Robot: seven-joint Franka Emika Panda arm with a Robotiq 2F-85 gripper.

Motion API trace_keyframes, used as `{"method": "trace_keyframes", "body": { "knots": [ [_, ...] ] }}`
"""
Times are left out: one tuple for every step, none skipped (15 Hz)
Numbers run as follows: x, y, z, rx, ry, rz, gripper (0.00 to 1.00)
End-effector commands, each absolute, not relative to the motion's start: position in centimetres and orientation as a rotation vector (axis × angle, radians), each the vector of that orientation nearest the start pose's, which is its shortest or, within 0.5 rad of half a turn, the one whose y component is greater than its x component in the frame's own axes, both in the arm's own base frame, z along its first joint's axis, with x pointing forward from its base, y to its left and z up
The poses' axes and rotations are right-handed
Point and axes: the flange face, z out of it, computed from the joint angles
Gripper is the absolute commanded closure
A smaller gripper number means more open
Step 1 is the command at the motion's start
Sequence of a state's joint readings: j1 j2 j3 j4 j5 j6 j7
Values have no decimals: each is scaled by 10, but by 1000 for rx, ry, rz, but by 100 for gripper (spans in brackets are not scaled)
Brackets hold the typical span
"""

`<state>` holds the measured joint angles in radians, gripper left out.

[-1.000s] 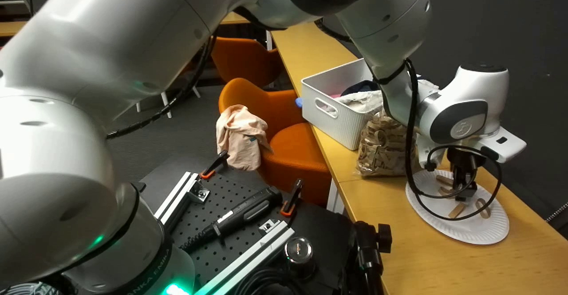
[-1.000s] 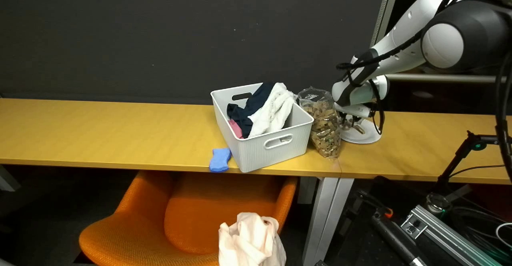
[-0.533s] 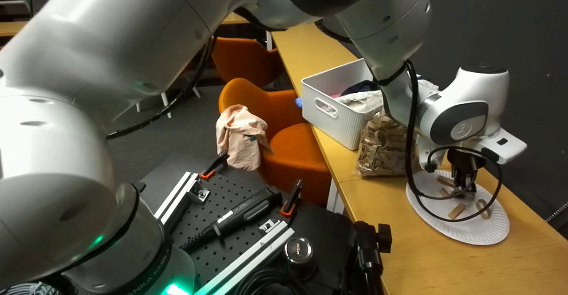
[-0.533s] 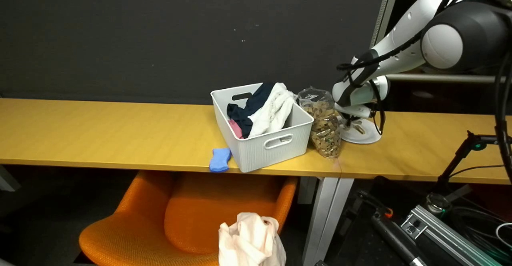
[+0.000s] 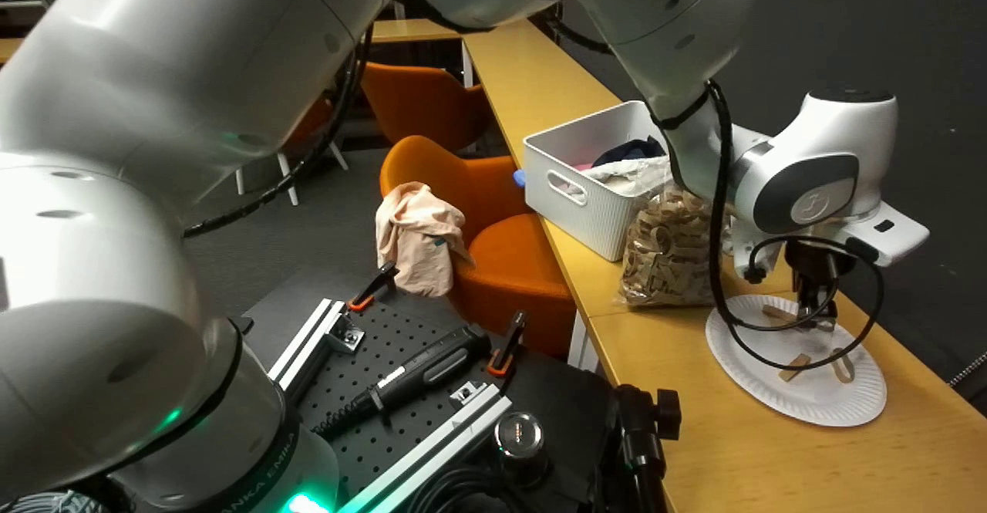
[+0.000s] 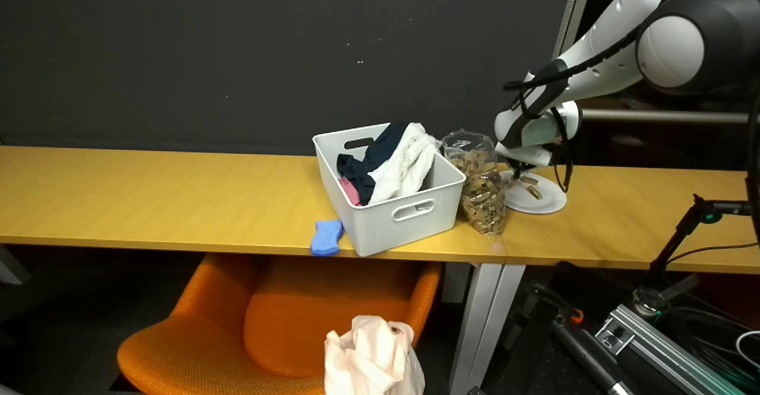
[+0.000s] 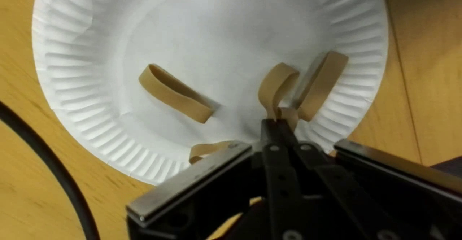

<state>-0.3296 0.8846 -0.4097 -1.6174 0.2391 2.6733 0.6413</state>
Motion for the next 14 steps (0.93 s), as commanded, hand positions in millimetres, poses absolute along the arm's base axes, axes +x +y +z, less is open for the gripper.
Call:
{"method": "trace_keyframes", "body": {
  "knots": [
    [544,-437,181,-2506,2113,-414,100],
    [543,-435,187,-2504,2110,-415,100],
    [542,-432,197,-2501,2102,-426,100],
    [541,-430,206,-2497,2098,-440,100],
    [539,-430,221,-2495,2093,-465,100],
    [538,-429,235,-2492,2087,-488,100],
    [538,-429,249,-2488,2082,-514,100],
    [538,-429,268,-2486,2071,-546,100],
    [538,-427,285,-2480,2059,-575,100],
    [538,-423,303,-2472,2036,-594,100],
    [541,-417,318,-2467,2006,-614,100],
    [543,-409,333,-2464,1977,-642,100],
    [546,-397,348,-2469,1930,-664,100],
    [550,-387,357,-2473,1893,-685,100]
  ]
}}
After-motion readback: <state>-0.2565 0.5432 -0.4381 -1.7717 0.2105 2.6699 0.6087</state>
